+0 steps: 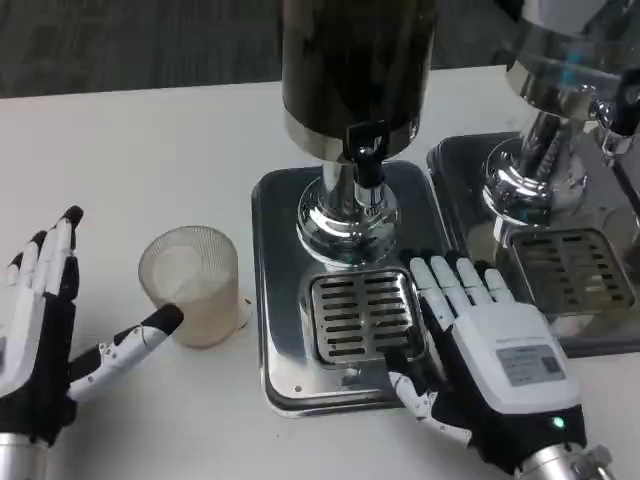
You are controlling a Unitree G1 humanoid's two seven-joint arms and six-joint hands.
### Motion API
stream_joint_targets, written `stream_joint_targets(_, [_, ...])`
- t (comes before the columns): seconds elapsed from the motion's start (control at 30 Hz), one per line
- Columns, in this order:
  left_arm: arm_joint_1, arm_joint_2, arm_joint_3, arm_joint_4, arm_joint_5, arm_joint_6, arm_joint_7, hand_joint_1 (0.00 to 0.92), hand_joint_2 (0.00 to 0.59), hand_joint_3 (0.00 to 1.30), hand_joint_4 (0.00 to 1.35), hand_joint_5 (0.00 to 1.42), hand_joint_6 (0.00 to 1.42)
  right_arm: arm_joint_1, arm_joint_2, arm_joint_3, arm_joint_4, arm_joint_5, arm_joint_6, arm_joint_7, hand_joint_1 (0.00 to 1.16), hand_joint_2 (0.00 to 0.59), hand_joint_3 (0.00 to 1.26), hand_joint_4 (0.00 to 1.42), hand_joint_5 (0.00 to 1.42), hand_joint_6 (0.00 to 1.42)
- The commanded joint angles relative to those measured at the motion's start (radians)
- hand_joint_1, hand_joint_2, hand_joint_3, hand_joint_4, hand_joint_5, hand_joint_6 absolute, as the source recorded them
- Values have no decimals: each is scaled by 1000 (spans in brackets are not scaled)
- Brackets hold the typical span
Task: Grasp the cup under the faucet to collect the drink, then remove the cup.
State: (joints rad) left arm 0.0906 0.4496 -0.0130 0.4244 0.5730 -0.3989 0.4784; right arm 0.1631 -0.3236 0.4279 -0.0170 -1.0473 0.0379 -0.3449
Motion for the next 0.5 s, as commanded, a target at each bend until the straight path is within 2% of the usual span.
stream_joint_targets(0.03, [-36,-8,-5,120,-48,-87,19,0,0,0,0,0,0,9,3,5,-11,-8,14,-12,326,465,0,0,0,0])
stream_joint_targets(0.3, [-135,-7,-52,280,-42,-170,32,0,0,0,0,0,0,0,1,12,-7,-6,13,-7,322,459,0,0,0,0])
stream_joint_targets(0.5, [-203,-16,-98,365,-37,-192,37,2,0,0,0,0,0,0,6,15,-9,-9,23,-7,321,458,0,0,0,0])
